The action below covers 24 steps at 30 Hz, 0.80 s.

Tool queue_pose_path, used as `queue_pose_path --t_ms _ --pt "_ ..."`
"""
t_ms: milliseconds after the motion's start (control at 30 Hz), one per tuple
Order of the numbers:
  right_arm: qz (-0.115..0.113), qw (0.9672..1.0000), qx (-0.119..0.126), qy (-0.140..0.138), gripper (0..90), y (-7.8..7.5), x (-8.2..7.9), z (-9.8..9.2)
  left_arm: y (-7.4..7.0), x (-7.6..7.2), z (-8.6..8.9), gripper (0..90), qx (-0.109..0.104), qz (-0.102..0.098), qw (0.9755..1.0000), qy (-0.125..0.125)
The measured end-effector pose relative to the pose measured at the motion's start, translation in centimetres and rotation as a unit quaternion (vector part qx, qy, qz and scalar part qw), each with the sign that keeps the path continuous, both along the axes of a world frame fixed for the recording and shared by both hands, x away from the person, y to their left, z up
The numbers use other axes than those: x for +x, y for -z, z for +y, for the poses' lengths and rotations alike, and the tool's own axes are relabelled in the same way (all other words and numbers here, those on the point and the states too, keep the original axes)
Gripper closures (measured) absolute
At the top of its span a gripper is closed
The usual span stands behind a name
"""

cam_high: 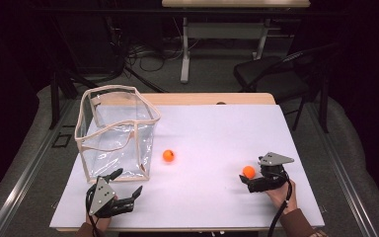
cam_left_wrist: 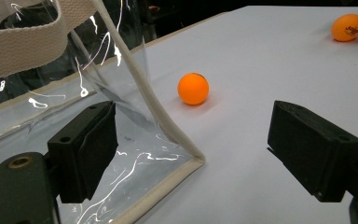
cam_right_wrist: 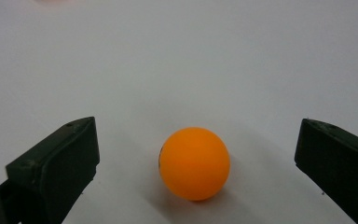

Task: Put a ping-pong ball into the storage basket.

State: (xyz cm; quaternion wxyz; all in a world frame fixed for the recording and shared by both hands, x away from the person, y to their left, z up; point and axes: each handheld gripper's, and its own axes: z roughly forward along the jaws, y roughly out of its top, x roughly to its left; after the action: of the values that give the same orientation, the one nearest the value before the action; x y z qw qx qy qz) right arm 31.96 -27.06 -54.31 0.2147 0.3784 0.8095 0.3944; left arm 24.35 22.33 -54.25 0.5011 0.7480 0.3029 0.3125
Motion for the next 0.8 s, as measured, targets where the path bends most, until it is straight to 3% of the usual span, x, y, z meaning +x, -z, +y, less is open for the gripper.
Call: queue_pose_path --t_ms 367,667,800 --pt "0.023 0.9997 -0.008 0.0 0.0 1.0 1.2 0.3 0.0 0.0 0.0 15.8 0.001 -0.002 1.0 0.0" --pt "0.023 0.9995 -0.022 0.002 0.4 1.5 1.1 0.6 -0.1 -0.1 0.1 15.8 0.0 -0.002 1.0 -0.002" --pt "0.016 0.9994 -0.03 0.006 12.5 1.4 0.7 0.7 -0.1 -0.1 0.2 15.8 -0.003 -0.001 1.0 -0.003"
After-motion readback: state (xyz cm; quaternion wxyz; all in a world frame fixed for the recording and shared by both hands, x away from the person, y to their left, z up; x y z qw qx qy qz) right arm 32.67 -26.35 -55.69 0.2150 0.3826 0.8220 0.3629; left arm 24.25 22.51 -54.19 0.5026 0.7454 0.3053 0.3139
